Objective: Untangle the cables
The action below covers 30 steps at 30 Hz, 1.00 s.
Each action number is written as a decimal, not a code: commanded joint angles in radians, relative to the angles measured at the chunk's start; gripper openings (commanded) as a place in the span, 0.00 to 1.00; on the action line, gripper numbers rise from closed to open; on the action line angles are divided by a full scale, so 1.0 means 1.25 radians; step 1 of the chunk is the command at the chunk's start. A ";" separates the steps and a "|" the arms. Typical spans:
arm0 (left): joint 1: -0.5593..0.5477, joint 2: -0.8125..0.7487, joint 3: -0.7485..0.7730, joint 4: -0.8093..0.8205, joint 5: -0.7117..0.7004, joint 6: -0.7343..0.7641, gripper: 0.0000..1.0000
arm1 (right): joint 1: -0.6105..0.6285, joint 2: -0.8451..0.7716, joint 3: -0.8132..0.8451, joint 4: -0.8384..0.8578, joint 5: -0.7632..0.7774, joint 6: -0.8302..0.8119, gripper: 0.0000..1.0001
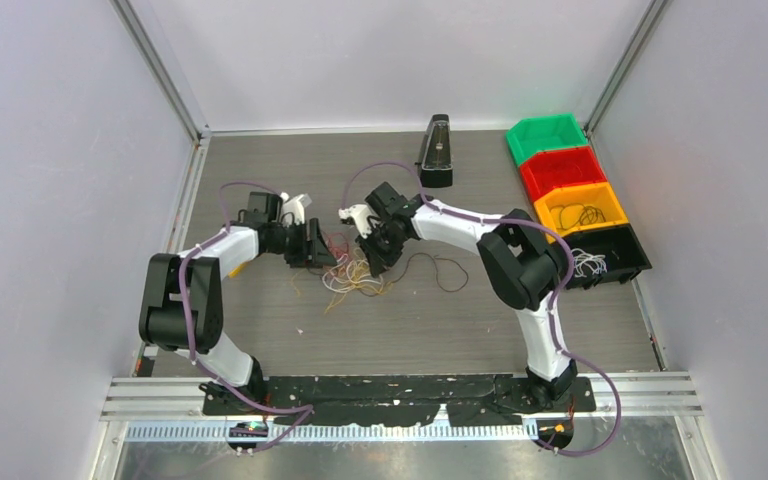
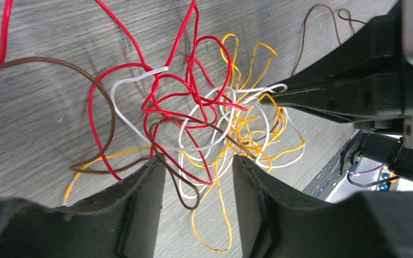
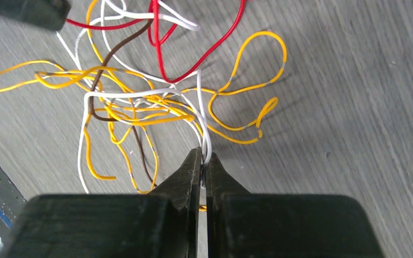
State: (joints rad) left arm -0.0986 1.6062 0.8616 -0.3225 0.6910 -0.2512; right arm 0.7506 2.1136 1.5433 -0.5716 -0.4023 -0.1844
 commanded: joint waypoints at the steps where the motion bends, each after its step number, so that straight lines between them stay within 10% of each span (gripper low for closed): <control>1: 0.009 -0.002 0.017 -0.002 -0.014 0.030 0.46 | -0.009 -0.111 -0.025 0.030 -0.012 -0.019 0.06; 8: 0.027 -0.010 0.032 -0.013 -0.023 0.043 0.25 | -0.043 -0.204 -0.070 0.051 -0.038 -0.019 0.05; 13: 0.027 -0.055 0.040 -0.020 0.015 0.085 0.37 | -0.055 -0.252 -0.100 0.013 -0.067 -0.073 0.55; 30: -0.047 -0.237 -0.097 -0.168 0.075 0.181 0.59 | 0.005 -0.252 -0.113 0.081 -0.070 0.007 0.63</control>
State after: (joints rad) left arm -0.1139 1.3392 0.8097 -0.4755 0.7887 -0.0574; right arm 0.7334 1.7721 1.3552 -0.5438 -0.5472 -0.2543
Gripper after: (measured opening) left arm 0.528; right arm 0.598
